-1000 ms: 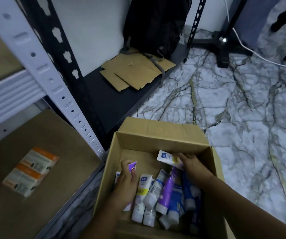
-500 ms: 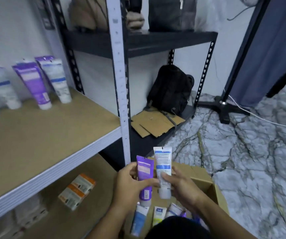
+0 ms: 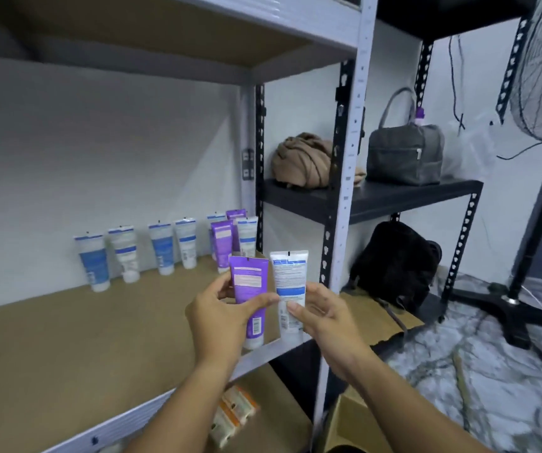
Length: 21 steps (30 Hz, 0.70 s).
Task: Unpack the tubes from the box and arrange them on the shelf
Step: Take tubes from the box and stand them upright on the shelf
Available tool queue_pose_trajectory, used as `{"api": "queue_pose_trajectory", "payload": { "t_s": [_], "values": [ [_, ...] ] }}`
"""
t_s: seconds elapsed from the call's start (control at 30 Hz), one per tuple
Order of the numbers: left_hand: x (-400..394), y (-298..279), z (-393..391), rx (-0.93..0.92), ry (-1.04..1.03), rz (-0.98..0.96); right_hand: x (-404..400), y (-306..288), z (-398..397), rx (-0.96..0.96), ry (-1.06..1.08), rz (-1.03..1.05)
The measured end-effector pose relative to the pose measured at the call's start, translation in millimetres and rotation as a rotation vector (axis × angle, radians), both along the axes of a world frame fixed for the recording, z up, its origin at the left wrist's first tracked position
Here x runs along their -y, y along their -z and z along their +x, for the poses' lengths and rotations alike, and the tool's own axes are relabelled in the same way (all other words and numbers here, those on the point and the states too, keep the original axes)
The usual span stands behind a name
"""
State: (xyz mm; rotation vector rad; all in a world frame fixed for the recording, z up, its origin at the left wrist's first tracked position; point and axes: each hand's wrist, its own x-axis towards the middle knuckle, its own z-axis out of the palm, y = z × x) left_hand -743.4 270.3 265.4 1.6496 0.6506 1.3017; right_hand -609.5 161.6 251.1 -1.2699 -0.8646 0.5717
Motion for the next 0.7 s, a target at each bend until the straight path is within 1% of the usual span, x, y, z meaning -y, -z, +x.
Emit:
{"api": "queue_pose_trajectory", "payload": {
  "t_s": [0.1,0.2,0.33,0.43,0.6,0.7],
  "values": [
    [-28,-7,-20,-0.003,-0.096,0.015,-38,-8,-13,0.047,-0.016,-0.018],
    [-57,-1,-36,-0.002,-0.185,-0.003,-74,-4,-26,0.076,-0.025,-0.015],
    [-88,21,-50,0.003,-0.291,-0.045,-109,10,-39,0.036,-0.07,0.014],
    [-99,35,-56,0.004,-0.354,-0.035,-122,22,-45,0.028,-0.104,0.012],
    [-101,43,-57,-0.001,-0.352,-0.027,-129,35,-47,0.026,-0.125,0.005],
    [-97,48,-60,-0.002,-0.331,-0.051,-128,39,-48,0.076,-0.101,-0.007]
  ]
}}
